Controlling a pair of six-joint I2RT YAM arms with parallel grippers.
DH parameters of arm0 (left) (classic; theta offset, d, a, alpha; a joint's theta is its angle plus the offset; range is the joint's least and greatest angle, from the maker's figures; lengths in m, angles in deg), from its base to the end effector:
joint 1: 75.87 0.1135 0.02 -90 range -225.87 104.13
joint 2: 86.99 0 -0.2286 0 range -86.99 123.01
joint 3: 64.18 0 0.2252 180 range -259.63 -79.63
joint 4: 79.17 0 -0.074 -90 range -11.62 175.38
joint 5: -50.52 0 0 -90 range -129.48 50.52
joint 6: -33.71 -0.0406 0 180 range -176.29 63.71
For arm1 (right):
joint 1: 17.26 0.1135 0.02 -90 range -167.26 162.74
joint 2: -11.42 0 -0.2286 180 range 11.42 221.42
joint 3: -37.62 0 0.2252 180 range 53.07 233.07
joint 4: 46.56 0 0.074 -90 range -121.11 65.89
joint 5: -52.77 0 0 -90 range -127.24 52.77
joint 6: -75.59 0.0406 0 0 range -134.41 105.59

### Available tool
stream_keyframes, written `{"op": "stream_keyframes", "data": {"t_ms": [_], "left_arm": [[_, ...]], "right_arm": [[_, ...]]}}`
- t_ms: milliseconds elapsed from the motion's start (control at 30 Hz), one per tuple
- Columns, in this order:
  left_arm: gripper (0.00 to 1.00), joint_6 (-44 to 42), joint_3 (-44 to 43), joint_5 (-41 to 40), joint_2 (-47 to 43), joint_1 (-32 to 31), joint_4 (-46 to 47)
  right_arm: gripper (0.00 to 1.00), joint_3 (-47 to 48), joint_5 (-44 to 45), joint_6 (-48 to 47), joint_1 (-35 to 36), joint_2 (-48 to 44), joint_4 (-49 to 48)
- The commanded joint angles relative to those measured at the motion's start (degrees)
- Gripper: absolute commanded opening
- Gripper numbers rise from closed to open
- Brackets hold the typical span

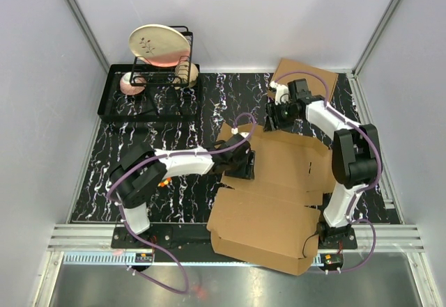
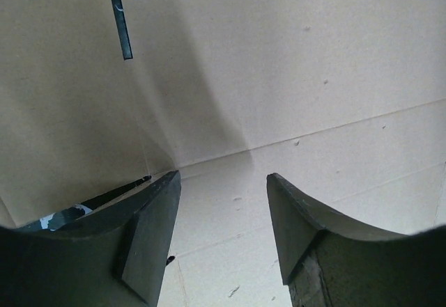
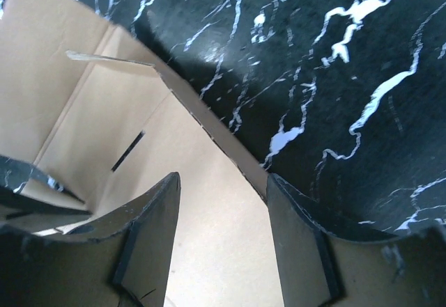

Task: Fold the paper box

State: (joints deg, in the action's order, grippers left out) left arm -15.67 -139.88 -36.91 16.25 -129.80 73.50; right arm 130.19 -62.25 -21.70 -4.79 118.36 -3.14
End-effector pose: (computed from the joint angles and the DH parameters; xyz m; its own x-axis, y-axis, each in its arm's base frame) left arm 0.1975 -0.2742 0.1382 -0.9011 0.1324 -0.4129 0.3110 0.8610 -0.4025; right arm 0.3515 0.0953 0.1826 -0.7667 -0.2873 -0.5741 -0.5173 0.8062 0.2873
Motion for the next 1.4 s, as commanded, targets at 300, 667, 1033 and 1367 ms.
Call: {"op": "stream_keyframes", "data": {"t_ms": [300,667,1033,1367], "left_arm": [[0.60,-0.98,3.12,-11.44,-0.41,3.57,-7.02],[0.60,-1.51,5.14,-13.38,-1.82,3.75,-7.55],[0.60,-1.33,7.42,-13.73,-1.64,3.66,-6.67],[0.60,-1.33,8.31,-13.82,-1.20,3.66,-6.05]], "right_arm": [[0.54,-4.70,8.57,-0.71,5.72,-7.80,0.86],[0.45,-1.89,22.02,-3.61,10.91,-3.67,-0.37],[0.49,0.75,29.41,-6.24,12.93,0.29,-1.60],[0.56,3.82,27.74,-7.92,13.02,2.04,0.07]]}}
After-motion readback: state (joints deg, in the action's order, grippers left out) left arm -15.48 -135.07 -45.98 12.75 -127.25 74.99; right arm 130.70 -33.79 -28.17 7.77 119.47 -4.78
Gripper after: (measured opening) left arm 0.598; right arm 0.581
